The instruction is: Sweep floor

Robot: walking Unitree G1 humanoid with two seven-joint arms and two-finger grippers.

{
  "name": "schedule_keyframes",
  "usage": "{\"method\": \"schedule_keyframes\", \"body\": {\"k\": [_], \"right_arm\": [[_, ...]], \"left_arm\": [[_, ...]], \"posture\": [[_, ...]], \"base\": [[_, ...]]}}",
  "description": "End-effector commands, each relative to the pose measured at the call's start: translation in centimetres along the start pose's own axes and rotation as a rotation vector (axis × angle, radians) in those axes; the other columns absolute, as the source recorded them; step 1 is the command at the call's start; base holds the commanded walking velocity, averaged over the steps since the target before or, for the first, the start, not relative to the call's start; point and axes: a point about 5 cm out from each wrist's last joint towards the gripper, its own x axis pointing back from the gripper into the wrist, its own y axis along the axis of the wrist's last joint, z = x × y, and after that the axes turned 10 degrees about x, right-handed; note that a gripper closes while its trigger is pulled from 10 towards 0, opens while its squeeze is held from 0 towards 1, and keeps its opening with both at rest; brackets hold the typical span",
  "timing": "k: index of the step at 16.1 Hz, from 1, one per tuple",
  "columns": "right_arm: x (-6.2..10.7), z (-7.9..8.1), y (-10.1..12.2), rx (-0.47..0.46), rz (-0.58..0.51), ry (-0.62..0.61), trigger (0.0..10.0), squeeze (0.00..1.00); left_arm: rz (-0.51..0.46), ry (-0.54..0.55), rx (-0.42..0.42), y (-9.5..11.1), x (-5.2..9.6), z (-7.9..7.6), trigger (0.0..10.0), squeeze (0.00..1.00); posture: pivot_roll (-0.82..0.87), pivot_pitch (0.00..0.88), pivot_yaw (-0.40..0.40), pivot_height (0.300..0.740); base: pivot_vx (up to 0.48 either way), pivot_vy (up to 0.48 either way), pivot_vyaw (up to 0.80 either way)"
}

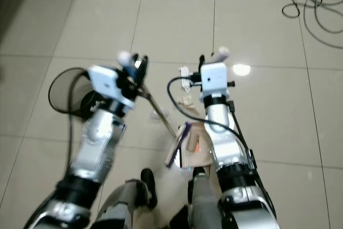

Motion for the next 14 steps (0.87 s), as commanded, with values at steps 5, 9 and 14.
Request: {"method": "schedule_keyframes", "body": {"k": [5, 9, 14], "right_arm": [[1.3, 0.1, -2.6, -0.079, 0.112, 0.008, 10.0, 0.0], [2.7, -1.0, -3.3, -0.208, 0.102, -0.057, 10.0, 0.0], [3.4, -1.3, -3.5, -0.284, 0.094, -0.076, 10.0, 0.0]], "left_arm": [[-0.054, 0.063, -0.053, 3.5, -0.2, 2.8, 10.0, 0.0], [-0.039, 0.125, -0.17, 6.1, 1.1, 6.4, 10.0, 0.0], [0.0, 0.188, -0.319, 7.9, 3.3, 9.5, 10.0, 0.0]], "posture": [[-0.01, 0.219, 0.13, 0.74], [-0.01, 0.15, 0.132, 0.74], [-0.01, 0.075, 0.119, 0.74]], "base": [[0.0, 0.0, 0.0], [0.0, 0.0, 0.0], [0.0, 0.0, 0.0]]}}
